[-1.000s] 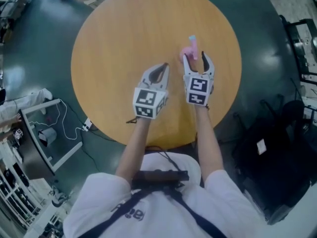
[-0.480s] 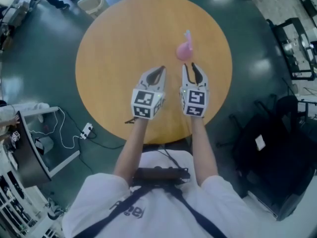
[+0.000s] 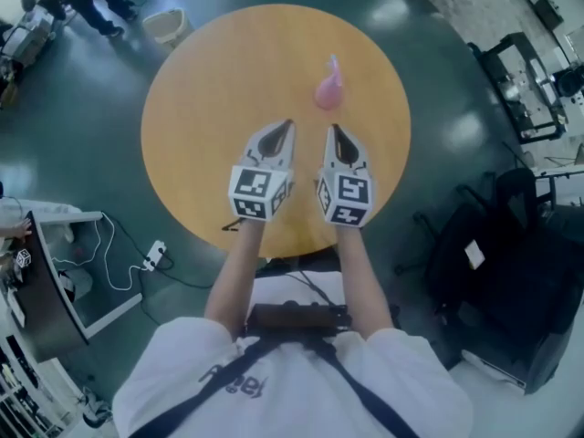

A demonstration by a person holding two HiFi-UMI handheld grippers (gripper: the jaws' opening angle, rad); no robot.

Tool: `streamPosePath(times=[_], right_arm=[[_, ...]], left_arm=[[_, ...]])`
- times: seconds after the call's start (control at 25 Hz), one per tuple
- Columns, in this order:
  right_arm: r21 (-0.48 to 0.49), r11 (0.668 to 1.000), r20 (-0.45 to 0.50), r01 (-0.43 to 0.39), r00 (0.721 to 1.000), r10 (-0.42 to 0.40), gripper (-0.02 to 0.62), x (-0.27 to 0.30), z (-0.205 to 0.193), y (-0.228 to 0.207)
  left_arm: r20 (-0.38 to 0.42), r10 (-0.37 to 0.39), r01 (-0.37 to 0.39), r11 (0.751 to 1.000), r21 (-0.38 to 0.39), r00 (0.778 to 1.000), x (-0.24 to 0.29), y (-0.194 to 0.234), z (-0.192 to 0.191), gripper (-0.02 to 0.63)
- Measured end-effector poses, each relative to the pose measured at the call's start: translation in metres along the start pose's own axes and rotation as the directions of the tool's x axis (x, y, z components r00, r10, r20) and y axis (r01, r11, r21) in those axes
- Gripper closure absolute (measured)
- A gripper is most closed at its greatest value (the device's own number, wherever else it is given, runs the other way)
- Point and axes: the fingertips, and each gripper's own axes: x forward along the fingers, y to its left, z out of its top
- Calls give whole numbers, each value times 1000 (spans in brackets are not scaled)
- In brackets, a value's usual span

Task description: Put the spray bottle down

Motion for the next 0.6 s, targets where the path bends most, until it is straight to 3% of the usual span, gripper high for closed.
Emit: streamPosePath(times=[0.16,0.6], right_arm=[[-17,998,45,55,998,-54,574,-21,17,1],[-19,999,131,36,991,-33,574,-55,43,18]], left_arm=[[31,-8,7,999,31,1000,-12,-9,11,595],[94,-27,23,999,41,995,-34,-25,32,595]])
